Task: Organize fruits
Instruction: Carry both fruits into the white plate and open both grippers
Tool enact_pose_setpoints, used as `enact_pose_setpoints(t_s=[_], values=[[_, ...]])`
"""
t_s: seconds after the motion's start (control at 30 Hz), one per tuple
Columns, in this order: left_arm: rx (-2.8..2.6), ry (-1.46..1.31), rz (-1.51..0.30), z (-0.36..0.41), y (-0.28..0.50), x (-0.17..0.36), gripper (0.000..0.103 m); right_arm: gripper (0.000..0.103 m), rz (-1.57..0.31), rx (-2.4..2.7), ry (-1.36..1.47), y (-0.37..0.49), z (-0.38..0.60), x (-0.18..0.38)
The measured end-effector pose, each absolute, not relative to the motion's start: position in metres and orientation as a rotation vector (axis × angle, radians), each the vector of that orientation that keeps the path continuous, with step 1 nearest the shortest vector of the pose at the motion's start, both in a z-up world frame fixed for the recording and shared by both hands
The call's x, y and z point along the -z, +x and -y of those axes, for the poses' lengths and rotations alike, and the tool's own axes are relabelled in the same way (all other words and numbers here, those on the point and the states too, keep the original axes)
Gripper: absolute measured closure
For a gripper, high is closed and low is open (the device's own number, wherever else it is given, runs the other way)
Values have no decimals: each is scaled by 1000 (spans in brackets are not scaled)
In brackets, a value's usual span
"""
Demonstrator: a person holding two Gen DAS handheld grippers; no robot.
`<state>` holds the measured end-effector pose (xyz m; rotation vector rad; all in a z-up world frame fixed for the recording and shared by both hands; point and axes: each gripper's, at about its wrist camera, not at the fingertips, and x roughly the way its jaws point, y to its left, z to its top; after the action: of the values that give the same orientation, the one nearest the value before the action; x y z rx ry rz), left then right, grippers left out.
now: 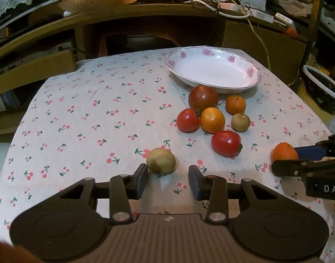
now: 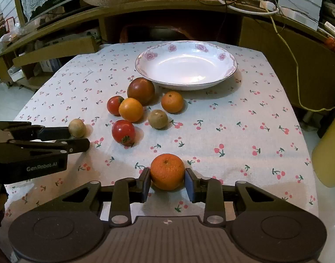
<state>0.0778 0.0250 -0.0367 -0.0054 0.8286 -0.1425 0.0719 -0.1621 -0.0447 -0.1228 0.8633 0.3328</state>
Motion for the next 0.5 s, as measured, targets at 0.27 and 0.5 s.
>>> enact_pose_setpoints(t_s=[0.27, 0.5], values=[[128, 10, -816, -23, 87, 39, 53, 65, -873, -348, -135, 77, 158, 44], [128, 2, -834, -26, 81, 36, 69, 68, -884, -342, -168, 77, 154, 43]])
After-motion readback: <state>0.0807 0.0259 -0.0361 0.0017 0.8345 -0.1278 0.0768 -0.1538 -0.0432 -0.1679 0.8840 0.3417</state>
